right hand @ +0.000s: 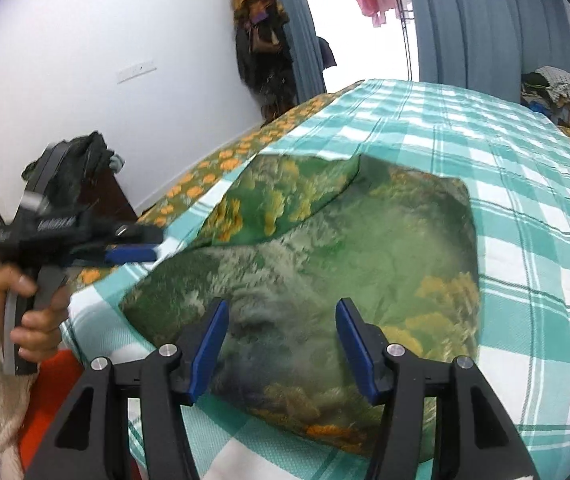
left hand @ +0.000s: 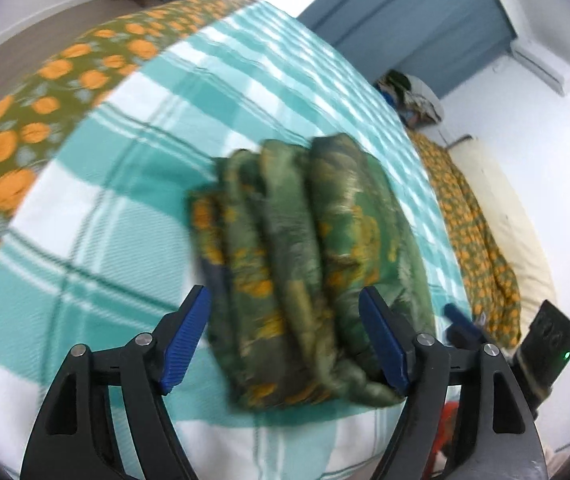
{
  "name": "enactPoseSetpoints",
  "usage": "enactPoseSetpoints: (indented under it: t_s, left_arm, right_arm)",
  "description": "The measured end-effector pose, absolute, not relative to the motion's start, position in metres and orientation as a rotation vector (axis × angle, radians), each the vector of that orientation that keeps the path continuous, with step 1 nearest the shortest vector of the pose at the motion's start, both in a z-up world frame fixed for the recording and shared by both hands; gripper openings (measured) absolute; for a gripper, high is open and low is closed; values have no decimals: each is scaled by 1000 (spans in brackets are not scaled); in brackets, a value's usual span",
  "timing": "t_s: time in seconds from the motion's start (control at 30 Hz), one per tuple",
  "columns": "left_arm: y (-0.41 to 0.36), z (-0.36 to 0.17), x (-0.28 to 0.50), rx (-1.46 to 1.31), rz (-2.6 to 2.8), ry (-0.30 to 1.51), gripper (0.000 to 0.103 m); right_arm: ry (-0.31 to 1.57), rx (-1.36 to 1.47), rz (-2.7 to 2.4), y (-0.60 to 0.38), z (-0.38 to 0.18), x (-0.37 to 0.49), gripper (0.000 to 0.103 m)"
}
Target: Fold large clothes
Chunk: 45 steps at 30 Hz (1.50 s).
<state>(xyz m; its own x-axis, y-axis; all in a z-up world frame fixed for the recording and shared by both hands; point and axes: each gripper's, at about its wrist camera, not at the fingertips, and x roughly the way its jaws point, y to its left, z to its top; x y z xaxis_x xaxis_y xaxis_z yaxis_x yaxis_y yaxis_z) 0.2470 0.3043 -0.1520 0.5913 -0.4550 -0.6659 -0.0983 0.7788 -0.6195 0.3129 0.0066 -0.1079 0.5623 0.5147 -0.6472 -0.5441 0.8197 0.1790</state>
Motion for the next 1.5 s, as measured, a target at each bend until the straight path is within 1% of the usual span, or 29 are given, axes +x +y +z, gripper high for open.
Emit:
enactPoseSetpoints:
  t_s: [0.2, 0.33, 0.43, 0.47, 0.53, 0.57, 0.67, 0.8, 0.9, 1.0, 1.03, 1.2, 1.37, 1.5]
  left_arm:
    - [315, -169, 242, -707, -174, 957, 80]
    - [311, -186, 250, -736, -180, 981, 81]
    - [317, -195, 254, -795, -203, 973, 82]
    - [320, -197, 255, -828, -219, 964, 84]
    - [325, -203, 259, -902, -254, 955, 92]
    - [324, -204, 260, -926, -276, 957, 93]
    - [308, -201, 269, -894, -350, 996, 93]
    - [276, -191, 296, -718, -339, 1050, 93]
    - [262, -196, 314, -657, -290, 1092, 93]
    - [246, -209, 327, -561, -243, 1145, 103]
    - [241, -213, 330, -526, -230, 1142, 103]
    - [245, -223, 336, -563, -249, 1156, 103]
    - [246, -221, 336, -562, -273, 1178, 103]
    - [248, -223, 340, -578, -287, 1177, 103]
  right_arm:
    - [733, 9, 556, -7, -99, 331, 57]
    - [753, -6, 593, 9, -104, 343, 57]
    - [778, -67, 658, 41, -119, 342, 57]
    - [824, -94, 690, 54, -132, 344, 57]
    - [915, -177, 686, 77, -166, 347, 58]
    - [914, -219, 676, 85, -179, 344, 58]
    - [880, -267, 643, 94, -186, 339, 58]
    - [877, -303, 633, 101, -187, 339, 58]
    - [864, -334, 617, 106, -188, 336, 58]
    - [857, -340, 608, 106, -188, 334, 58]
    - [857, -341, 610, 105, -188, 334, 58]
    - [867, -339, 627, 102, -183, 333, 58]
    - [893, -218, 664, 79, -158, 331, 58]
    - [861, -87, 618, 31, -126, 328, 59]
